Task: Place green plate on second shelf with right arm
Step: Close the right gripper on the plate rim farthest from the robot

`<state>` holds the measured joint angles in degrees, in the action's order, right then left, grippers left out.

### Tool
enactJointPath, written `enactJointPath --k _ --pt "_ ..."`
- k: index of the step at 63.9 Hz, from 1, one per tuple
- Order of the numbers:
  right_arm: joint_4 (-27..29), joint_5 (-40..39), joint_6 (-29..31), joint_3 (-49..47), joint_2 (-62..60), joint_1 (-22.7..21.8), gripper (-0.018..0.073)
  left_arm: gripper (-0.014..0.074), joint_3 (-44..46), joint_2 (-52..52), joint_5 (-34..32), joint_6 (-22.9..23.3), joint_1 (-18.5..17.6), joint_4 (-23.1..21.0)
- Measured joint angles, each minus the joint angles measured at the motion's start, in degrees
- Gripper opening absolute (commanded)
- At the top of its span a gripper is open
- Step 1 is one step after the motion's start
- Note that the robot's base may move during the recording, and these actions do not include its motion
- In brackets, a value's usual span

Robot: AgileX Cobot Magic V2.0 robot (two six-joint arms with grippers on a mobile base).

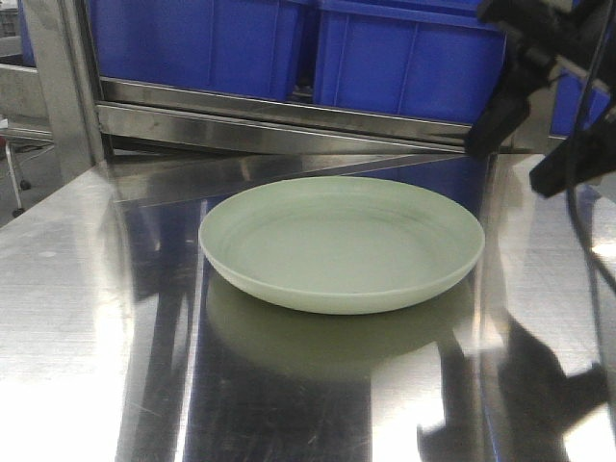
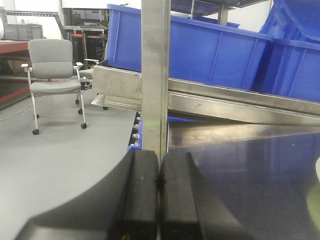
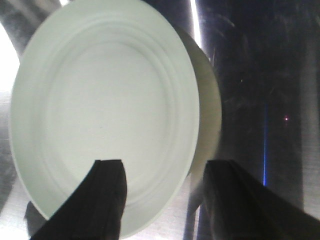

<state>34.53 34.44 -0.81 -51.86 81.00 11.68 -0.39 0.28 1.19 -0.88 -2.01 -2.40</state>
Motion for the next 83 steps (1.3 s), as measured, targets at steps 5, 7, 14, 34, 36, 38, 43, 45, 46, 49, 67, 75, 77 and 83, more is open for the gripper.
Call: enactJointPath --k 5,7,14,34,36,38,43,45,46,49,67,75,77,83 --pt "0.9 -0.2 0.0 -0.1 2.6 0.0 0.0470 0.0130 0.0 0.0 0.0 0.0 0.0 0.0" --pt "1.0 -0.3 0.0 -0.1 3.7 0.0 0.0470 0.0130 0.0 0.0 0.0 0.0 0.0 0.0" --pt "1.8 -0.6 0.0 -0.1 6.6 0.0 0.0470 0.0130 0.0 0.0 0.0 0.0 0.0 0.0" --pt "3.2 -5.0 0.1 -0.2 11.2 3.4 0.0467 0.0130 0.0 0.0 0.0 0.0 0.0 0.0" --pt "3.3 -5.9 0.1 -0.2 11.3 4.0 0.0467 0.0130 0.0 0.0 0.0 0.0 0.0 0.0" --pt "3.5 -6.4 0.1 -0.2 11.3 4.3 0.0462 0.0130 0.0 0.0 0.0 0.0 0.0 0.0" --pt "3.7 -7.7 0.1 -0.3 11.3 4.7 0.0405 0.0130 0.0 0.0 0.0 0.0 0.0 0.0" --pt "3.8 -7.9 0.1 -0.3 11.3 4.7 0.0370 0.0130 0.0 0.0 0.0 0.0 0.0 0.0" --pt "3.8 -8.0 0.1 -0.3 11.3 4.7 0.0350 0.0130 0.0 0.0 0.0 0.0 0.0 0.0" --pt "3.8 -8.2 0.1 -0.3 11.3 4.7 0.0274 0.0130 0.0 0.0 0.0 0.0 0.0 0.0" --pt "3.9 -9.2 0.0 -0.3 12.9 4.5 0.0055 0.0130 0.0 0.0 0.0 0.0 0.0 0.0" --pt "3.9 -8.7 0.1 -0.3 13.2 4.5 0.0055 0.0130 0.0 0.0 0.0 0.0 0.0 0.0" --pt "3.9 -8.7 0.1 -0.3 13.2 4.5 0.0055 0.0130 0.0 0.0 0.0 0.0 0.0 0.0" --pt "3.9 -8.6 0.1 -0.3 11.6 4.5 0.0055 0.0130 0.0 0.0 0.0 0.0 0.0 0.0"
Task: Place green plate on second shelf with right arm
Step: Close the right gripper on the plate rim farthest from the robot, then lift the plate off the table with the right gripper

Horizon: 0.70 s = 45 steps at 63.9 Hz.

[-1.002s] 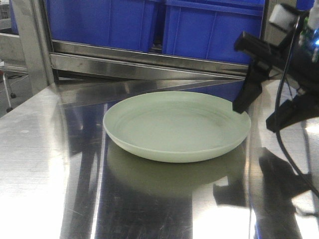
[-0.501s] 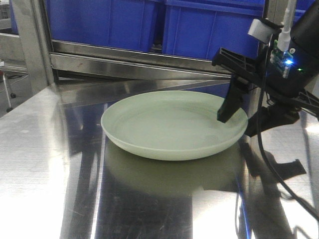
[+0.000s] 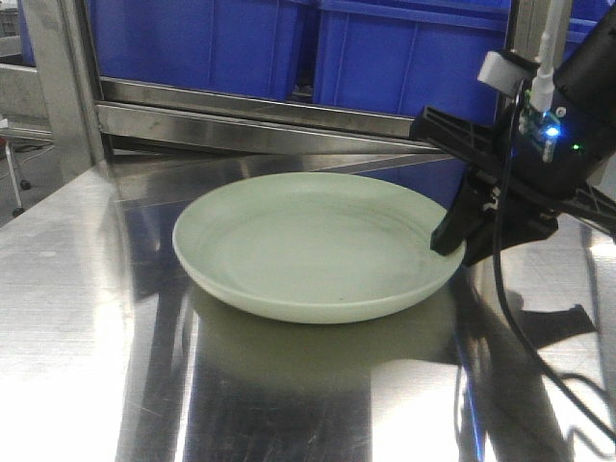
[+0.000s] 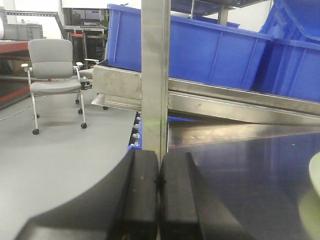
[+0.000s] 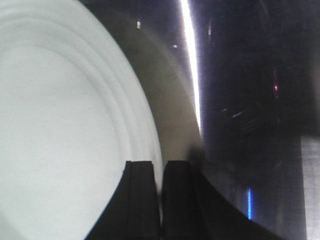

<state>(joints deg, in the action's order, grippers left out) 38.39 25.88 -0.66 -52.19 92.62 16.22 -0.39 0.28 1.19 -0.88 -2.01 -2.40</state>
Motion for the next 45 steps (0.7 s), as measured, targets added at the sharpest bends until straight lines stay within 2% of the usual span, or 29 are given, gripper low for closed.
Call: enactJointPath --k 14,19,29,45 --pt "-1.2 -1.8 0.2 0.0 -9.3 0.0 0.0055 0.0130 0.0 0.0 0.0 0.0 0.0 0.0" --pt "-3.2 -2.8 0.2 0.0 -13.3 0.0 0.0055 0.0130 0.0 0.0 0.0 0.0 0.0 0.0" --pt "-12.0 -2.6 0.2 0.0 -22.3 0.0 0.0055 0.0130 0.0 0.0 0.0 0.0 0.0 0.0" --pt "-24.2 3.0 0.2 0.2 -36.1 0.0 0.0055 0.0130 0.0 0.0 0.0 0.0 0.0 0.0"
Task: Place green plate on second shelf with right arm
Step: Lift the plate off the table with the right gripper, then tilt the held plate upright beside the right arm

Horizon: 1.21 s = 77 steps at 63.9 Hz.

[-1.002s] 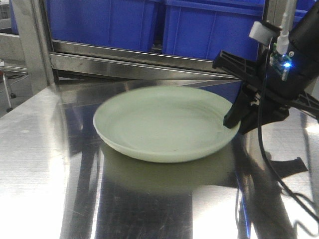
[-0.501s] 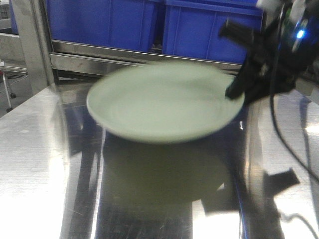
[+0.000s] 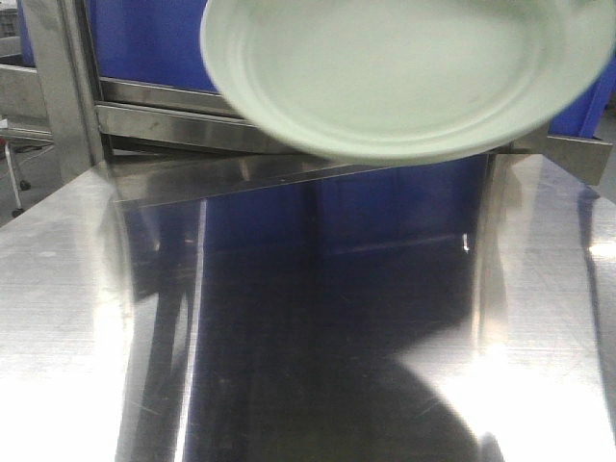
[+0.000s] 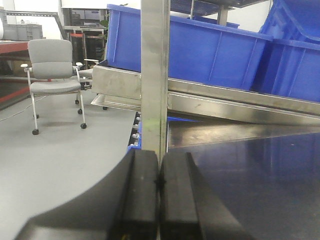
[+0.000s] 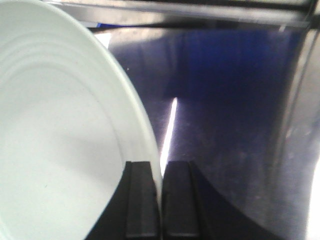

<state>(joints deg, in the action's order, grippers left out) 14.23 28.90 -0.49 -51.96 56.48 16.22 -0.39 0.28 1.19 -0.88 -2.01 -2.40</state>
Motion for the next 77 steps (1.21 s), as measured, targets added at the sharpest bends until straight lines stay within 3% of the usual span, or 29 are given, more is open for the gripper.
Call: enactJointPath --k 20,39,49,63,71,77 --pt "-7.0 10.2 0.0 0.0 -18.3 0.0 0.0055 0.0130 0.0 0.0 0.0 0.0 0.0 0.0" --pt "-20.5 21.7 -2.5 0.0 -35.5 -0.1 0.0055 0.0130 0.0 0.0 0.0 0.0 0.0 0.0" --pt "-25.4 22.8 -2.7 0.0 -39.8 -0.1 0.0055 0.0130 0.0 0.0 0.0 0.0 0.0 0.0" --pt "-32.2 14.7 -2.7 5.8 -40.1 -0.1 0.0055 0.0130 0.0 0.0 0.0 0.0 0.0 0.0" --pt "-33.0 5.0 -3.0 13.1 -40.1 -0.1 0.0055 0.0130 0.0 0.0 0.0 0.0 0.0 0.0" --pt "-33.0 -3.0 -4.9 18.6 -40.1 -2.6 0.0055 0.0130 0.0 0.0 0.0 0.0 0.0 0.0"
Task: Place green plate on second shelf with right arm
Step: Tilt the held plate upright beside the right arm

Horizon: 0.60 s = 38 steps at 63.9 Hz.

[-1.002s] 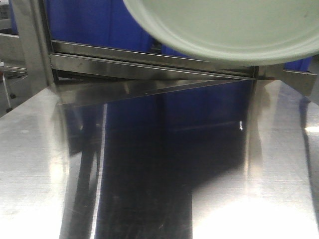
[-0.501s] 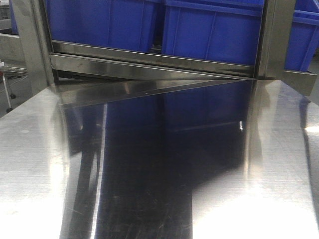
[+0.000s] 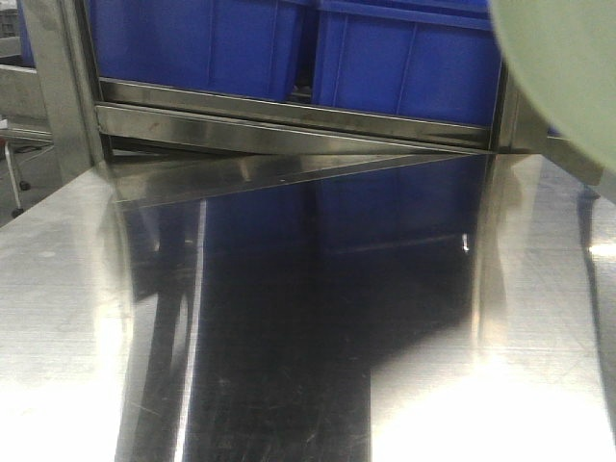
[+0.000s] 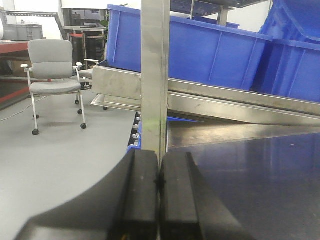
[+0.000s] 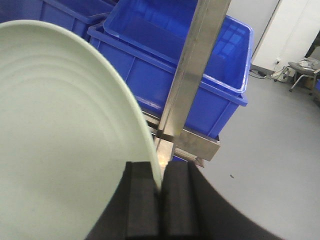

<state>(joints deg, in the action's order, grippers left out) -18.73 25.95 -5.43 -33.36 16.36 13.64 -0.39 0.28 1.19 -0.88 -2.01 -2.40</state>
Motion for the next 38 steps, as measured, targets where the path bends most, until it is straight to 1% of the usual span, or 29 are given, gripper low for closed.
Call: enactJointPath --k 2,9,14,19,27,38 --pt "0.0 -2.3 -1.0 2.3 0.0 -1.0 0.0055 0.0130 0.0 0.0 0.0 0.0 0.0 0.0" --pt "0.8 -9.6 -5.6 8.5 -0.9 -7.5 0.0055 0.0130 0.0 0.0 0.0 0.0 0.0 0.0" --pt "1.9 -12.1 -7.9 12.3 -2.6 -10.9 0.0055 0.0130 0.0 0.0 0.0 0.0 0.0 0.0" --pt "2.6 -13.2 -9.0 16.0 -5.1 -14.1 0.0055 0.0130 0.0 0.0 0.0 0.0 0.0 0.0" --pt "4.1 -13.6 -9.5 20.8 -8.5 -16.4 0.0055 0.0130 0.0 0.0 0.0 0.0 0.0 0.0" --pt "6.2 -14.5 -9.7 26.0 -11.5 -16.6 0.0055 0.0130 0.0 0.0 0.0 0.0 0.0 0.0"
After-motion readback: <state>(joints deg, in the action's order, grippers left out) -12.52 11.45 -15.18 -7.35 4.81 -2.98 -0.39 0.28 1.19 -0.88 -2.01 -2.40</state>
